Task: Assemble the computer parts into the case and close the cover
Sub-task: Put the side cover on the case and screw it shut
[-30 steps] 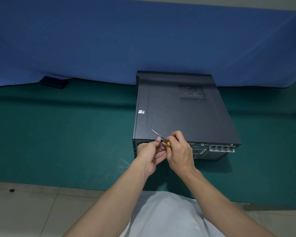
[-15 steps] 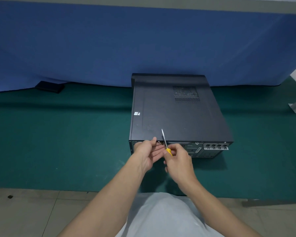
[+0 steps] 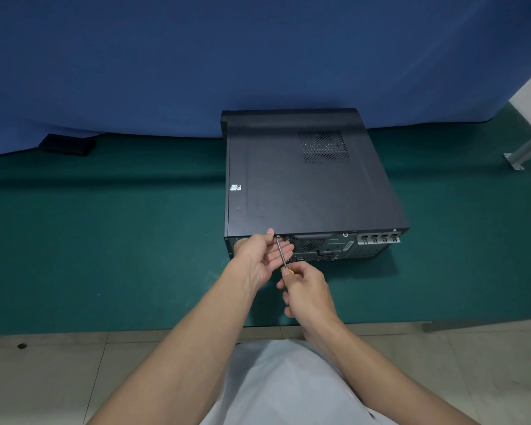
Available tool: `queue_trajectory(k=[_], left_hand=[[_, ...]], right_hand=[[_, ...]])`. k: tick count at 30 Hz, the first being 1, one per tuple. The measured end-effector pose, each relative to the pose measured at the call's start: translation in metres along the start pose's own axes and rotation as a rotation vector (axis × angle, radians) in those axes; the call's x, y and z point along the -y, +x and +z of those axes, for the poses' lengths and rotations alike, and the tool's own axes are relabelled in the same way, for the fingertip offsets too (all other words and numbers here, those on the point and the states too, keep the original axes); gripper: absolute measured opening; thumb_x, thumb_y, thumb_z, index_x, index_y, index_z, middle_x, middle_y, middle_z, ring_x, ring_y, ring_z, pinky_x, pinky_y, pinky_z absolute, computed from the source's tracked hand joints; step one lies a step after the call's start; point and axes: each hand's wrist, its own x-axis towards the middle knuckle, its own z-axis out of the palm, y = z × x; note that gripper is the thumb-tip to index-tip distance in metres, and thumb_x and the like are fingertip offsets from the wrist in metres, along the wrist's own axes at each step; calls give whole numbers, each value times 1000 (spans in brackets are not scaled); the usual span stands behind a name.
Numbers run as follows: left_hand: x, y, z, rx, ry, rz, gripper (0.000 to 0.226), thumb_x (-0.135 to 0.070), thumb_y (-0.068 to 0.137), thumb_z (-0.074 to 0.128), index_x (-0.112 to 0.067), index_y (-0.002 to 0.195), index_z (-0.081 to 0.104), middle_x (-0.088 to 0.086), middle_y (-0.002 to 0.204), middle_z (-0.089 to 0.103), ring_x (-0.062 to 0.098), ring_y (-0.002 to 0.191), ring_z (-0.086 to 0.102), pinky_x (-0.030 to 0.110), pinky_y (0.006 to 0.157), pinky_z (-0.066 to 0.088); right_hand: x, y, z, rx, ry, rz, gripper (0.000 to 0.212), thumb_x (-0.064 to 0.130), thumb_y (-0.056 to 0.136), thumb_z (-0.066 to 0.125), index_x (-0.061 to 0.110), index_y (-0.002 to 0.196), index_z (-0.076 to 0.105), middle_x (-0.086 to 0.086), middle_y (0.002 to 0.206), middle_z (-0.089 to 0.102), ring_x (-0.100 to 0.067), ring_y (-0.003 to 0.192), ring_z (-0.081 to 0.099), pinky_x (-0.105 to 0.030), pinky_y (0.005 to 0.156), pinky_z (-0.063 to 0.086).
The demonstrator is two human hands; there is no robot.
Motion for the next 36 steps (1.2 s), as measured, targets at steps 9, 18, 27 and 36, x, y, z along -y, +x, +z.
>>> queue_trajectory(k=[9,18,27,36], left_hand=[[-1,0,0,-5,-4,-16,22,-8,97,55,12,107,56,27,85,66,32,71,68,32,47,57],[0,1,-1,-24,23,-2,19,-9,97,56,10,96,57,25,84,67,30,69,68,32,51,59],[0,3,-2,-64,112,59,10,8,86,64,13,93,60,25,79,68,28,59,70,30,53,59],[4,2,2,-52,129,80,5,6,91,59,11,93,59,22,73,67,23,52,69,29,53,59]], right_hand=[[4,-2,8,-62,-86,-30,13,19,96,49,17,90,60,-3,78,66,-19,59,54,-40,60,52],[11,-7,11,43,527,149,23,4,100,40,2,82,54,-8,70,50,-9,43,35,-21,36,24],[12,-7,23,-167,-70,2,3,12,91,56,13,92,59,-6,82,65,-25,69,62,-36,64,52],[1,-1,20,-196,-27,39,7,22,92,60,16,95,57,-3,83,70,-19,71,65,-39,71,54]])
